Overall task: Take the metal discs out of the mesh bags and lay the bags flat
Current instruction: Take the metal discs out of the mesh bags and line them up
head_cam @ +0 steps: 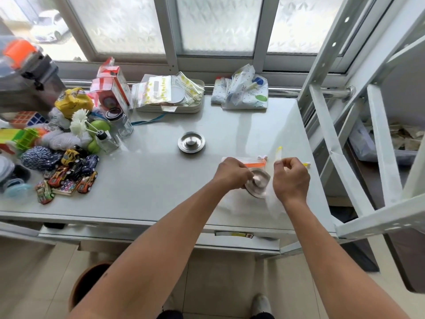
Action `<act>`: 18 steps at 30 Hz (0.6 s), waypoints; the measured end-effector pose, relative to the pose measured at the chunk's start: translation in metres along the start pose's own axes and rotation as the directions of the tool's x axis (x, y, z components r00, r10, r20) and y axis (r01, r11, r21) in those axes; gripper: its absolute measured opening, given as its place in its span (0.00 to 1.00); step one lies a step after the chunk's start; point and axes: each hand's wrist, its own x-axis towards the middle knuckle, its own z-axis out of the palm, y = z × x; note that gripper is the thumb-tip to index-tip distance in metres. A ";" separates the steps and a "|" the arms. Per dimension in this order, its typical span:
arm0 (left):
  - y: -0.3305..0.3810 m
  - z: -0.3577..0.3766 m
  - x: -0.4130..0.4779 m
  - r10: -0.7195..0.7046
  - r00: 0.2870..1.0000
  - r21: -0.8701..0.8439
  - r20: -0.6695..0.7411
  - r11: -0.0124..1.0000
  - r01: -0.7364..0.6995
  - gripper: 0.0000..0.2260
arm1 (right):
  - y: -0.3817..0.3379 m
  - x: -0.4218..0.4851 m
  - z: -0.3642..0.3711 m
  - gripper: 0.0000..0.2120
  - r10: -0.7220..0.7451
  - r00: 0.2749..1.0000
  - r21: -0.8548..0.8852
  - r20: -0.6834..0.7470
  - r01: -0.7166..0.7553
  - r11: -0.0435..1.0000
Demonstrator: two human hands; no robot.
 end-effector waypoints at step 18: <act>-0.083 -0.134 0.005 -0.074 0.907 0.145 -0.415 0.979 0.146 0.05 | 0.001 0.007 0.023 0.13 -0.028 0.997 -0.298 0.066 0.047 0.953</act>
